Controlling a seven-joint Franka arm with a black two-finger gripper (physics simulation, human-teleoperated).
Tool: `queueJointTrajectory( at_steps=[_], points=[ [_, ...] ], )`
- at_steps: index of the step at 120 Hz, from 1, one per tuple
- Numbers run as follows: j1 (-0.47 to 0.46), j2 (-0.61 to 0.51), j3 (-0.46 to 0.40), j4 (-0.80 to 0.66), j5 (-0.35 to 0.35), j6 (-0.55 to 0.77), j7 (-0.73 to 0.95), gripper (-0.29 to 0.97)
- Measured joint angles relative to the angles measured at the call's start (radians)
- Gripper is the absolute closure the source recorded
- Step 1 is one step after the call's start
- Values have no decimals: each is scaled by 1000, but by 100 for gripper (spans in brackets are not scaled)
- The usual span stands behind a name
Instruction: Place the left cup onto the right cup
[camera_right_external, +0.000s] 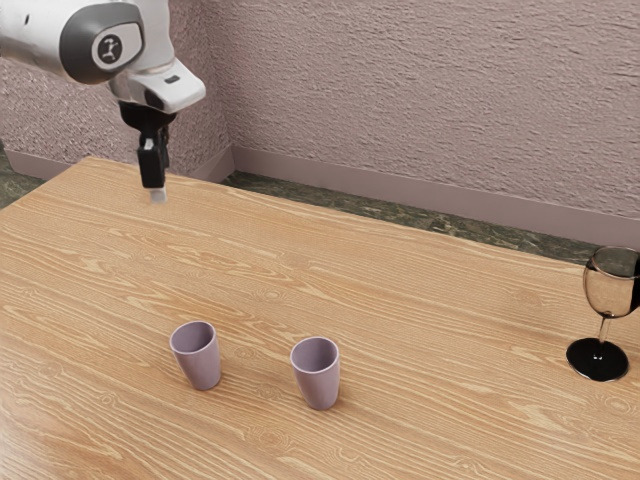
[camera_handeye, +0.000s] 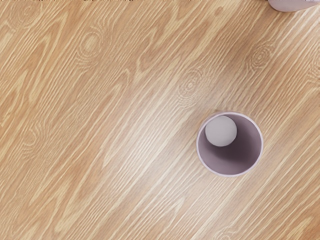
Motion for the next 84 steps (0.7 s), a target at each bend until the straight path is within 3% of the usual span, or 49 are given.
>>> queueJointTrajectory(
  at_steps=[8, 20, 42, 84],
  points=[
    [4, -10, 0, -28, -5, 11, -2, 0],
    [7, -60, -6, -206, -9, 84, -13, 0],
    [14, -71, -13, -395, -12, 231, -38, 0],
    [30, 45, -14, -504, 4, 469, -73, 0]
  ],
)
